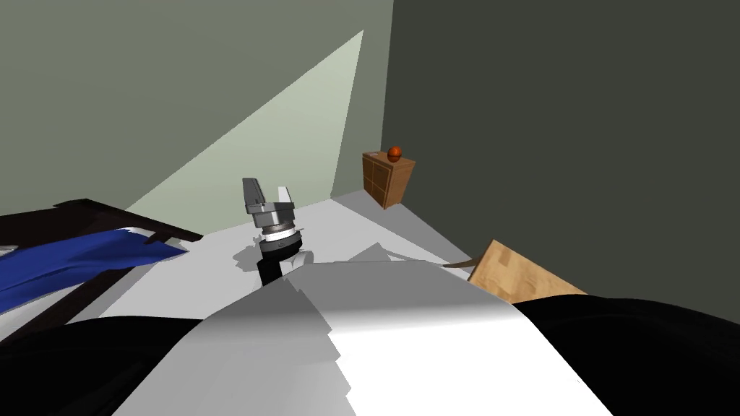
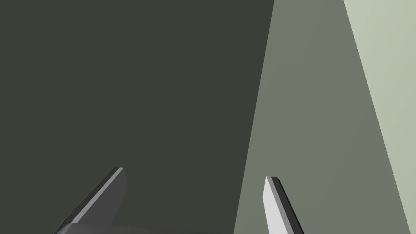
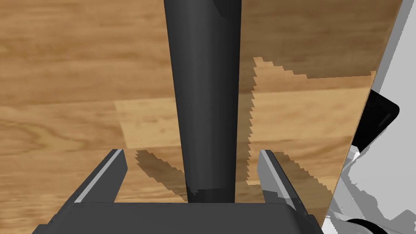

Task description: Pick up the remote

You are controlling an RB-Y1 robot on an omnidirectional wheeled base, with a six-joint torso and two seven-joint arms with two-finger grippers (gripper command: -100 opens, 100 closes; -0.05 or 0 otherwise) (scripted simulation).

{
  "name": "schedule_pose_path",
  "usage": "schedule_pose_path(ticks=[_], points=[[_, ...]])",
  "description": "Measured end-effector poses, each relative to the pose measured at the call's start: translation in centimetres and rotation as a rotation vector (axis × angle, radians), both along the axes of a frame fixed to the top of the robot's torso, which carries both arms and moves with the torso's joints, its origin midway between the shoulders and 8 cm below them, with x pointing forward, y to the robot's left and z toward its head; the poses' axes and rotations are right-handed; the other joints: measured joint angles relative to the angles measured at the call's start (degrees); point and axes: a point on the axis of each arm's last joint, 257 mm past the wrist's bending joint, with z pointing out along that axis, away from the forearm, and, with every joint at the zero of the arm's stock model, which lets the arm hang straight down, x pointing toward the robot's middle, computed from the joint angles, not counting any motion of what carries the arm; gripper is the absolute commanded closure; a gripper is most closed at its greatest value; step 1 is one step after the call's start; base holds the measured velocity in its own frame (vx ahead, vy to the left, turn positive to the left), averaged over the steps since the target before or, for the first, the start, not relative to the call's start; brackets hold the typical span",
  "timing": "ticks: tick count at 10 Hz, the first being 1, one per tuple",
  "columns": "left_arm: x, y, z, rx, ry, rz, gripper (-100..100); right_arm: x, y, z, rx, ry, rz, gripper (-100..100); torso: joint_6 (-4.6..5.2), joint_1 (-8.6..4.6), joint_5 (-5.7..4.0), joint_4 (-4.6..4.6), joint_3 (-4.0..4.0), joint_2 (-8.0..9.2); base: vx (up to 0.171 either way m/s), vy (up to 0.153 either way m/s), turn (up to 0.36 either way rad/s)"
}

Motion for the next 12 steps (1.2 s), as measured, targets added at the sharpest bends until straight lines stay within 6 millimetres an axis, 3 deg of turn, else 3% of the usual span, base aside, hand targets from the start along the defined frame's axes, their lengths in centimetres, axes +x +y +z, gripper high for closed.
schedule_pose_path(ticks=[4, 6, 7, 11, 12], points=[[0.0, 0.0, 0.0, 0.0, 0.0, 0.0, 0, -0.4, 0.6, -0.3, 0.001, -0.005, -0.052, -100, 0.08, -0.06, -0.04, -0.06, -0.11, -0.18, -0.054, 0.024, 0.164], [0.0, 0.0, 0.0, 0.0, 0.0, 0.0, 0, -1.8, 1.0, -0.2, 0.0, 0.012, -0.098, -100, 0.05, -0.07, -0.04, -0.03, -0.05, -0.07, -0.05, 0.013, 0.081], [0.0, 0.0, 0.0, 0.0, 0.0, 0.0, 0, -1.8, 0.9, -0.2, -0.003, 0.012, -0.102, 100, 0.06, -0.12, -0.06, -0.05, -0.1, -0.17, -0.005, 0.002, -0.002], [0.0, 0.0, 0.0, 0.0, 0.0, 0.0, 0, -1.9, 1.0, -0.1, 0.001, 0.014, -0.101, 100, 0.05, -0.62, -0.35, 0.02, -0.07, -0.18, 0.0, 0.002, 0.0], [0.0, 0.0, 0.0, 0.0, 0.0, 0.0, 0, -1.9, 1.0, -0.1, 0.001, 0.014, -0.1, 0, 0.06, -0.65, -0.35, 0.02, -0.06, -0.17, 0.0, 0.0, 0.0]])
